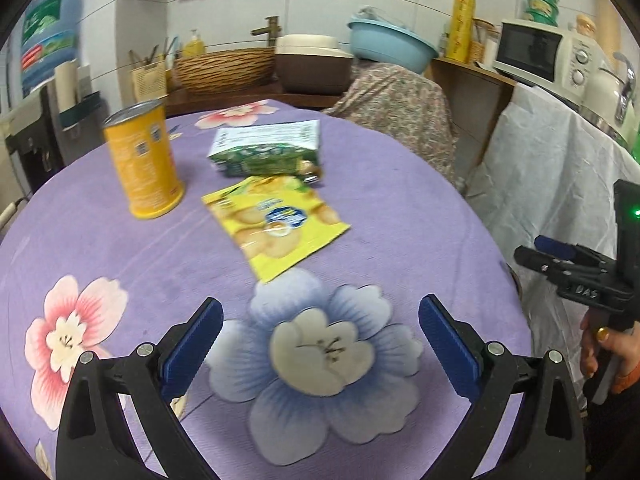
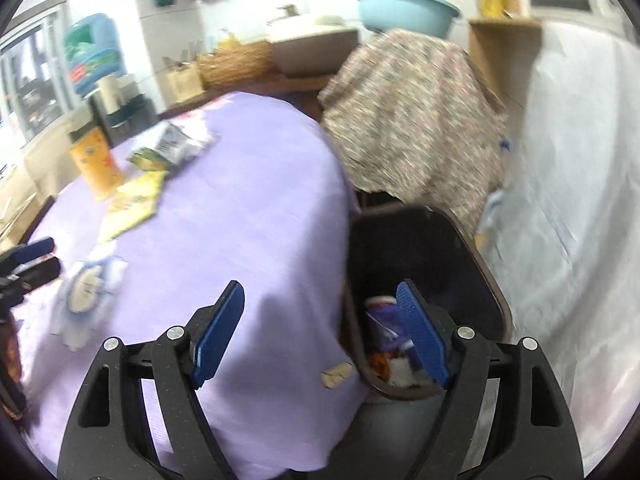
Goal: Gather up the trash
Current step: 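Move the right tool to the green-white milk carton and grasp it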
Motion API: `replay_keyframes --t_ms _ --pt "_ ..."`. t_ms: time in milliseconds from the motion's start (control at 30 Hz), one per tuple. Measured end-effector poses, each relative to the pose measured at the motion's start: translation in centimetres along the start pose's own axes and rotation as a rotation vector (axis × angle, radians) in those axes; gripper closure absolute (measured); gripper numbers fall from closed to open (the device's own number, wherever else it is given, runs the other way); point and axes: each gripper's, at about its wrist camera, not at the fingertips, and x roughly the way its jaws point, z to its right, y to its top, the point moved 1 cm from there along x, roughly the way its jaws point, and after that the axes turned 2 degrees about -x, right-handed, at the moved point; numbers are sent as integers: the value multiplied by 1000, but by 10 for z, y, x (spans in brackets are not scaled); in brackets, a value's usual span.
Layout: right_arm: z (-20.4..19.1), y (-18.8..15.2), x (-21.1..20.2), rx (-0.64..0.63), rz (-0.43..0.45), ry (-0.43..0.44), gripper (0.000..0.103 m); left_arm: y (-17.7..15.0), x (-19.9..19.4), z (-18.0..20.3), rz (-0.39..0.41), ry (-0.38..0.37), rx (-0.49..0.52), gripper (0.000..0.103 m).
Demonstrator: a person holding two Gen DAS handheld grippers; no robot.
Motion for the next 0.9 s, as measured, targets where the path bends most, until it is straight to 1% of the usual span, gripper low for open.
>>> replay_keyframes --t_ms 133,300,400,467,500,533,600,667,733,833,900 --pt "-28 15 -5 -64 24 47 24 -5 -4 -20 4 19 -42 6" --pt "-62 29 -3 -138 22 101 24 3 -9 -40 51 47 -67 6" --pt "-90 43 3 -221 22 122 24 16 -10 -55 109 104 -82 6" --pt "-114 54 8 -295 24 134 24 20 -8 -63 137 143 -84 6" --pt "-125 60 12 -328 25 132 24 21 -6 -66 140 151 -86 6" --pt "-133 65 16 -347 25 129 24 19 -4 -70 138 150 -96 6" --pt "-150 77 26 -394 16 135 24 15 -2 -76 135 115 -117 6" --pt "-167 92 42 -445 -8 146 24 12 2 -82 107 79 -140 6" --pt "-185 106 61 -507 -29 122 24 11 1 -91 113 53 -175 6" --pt "-208 123 92 -612 -58 75 24 10 -3 -101 118 48 -216 6" --pt "-222 131 109 -674 -71 42 24 10 -4 -103 115 47 -225 6"
